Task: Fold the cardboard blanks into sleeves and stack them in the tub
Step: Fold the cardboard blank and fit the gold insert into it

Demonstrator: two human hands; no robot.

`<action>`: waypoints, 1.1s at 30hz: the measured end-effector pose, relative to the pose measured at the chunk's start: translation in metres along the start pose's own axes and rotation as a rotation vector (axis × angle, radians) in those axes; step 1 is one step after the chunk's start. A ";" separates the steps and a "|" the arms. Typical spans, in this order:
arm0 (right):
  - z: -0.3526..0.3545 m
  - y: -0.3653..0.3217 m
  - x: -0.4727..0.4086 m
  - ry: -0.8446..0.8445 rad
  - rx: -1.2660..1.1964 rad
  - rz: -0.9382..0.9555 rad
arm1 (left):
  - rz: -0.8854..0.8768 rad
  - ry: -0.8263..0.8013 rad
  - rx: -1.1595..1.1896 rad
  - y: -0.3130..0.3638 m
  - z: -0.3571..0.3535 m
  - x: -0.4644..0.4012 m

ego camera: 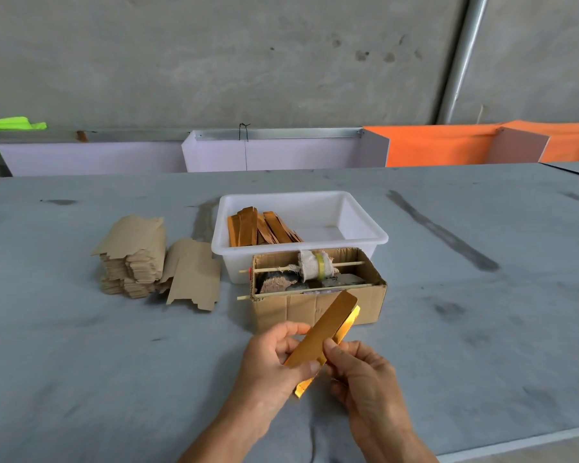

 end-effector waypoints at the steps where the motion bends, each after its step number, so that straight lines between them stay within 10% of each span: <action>1: 0.002 -0.002 0.000 -0.002 0.023 -0.001 | 0.014 -0.016 -0.009 -0.001 0.001 -0.001; 7: 0.017 -0.023 -0.006 0.007 0.096 0.018 | 0.033 -0.080 -0.085 0.003 0.011 -0.004; 12: 0.019 -0.017 -0.005 0.063 -0.060 0.008 | -0.013 0.225 0.367 -0.005 0.028 0.000; 20: -0.005 -0.015 -0.004 0.042 -0.053 0.012 | -0.017 0.289 0.614 -0.015 0.016 -0.001; 27: -0.009 -0.131 0.001 0.314 0.746 0.638 | -0.070 0.316 0.580 -0.010 0.035 -0.013; 33: -0.043 -0.131 -0.072 0.128 1.517 0.397 | -0.048 0.288 0.538 -0.021 0.034 -0.015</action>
Point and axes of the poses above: each hand's wrist, its own x-axis away from the middle knuckle, its own z-axis out of the back of the hand, y = z × x, the point moved 9 cm from there along -x, towards the middle knuckle, and after that the axes turned 8 degrees about -y, right-handed, at the moved point
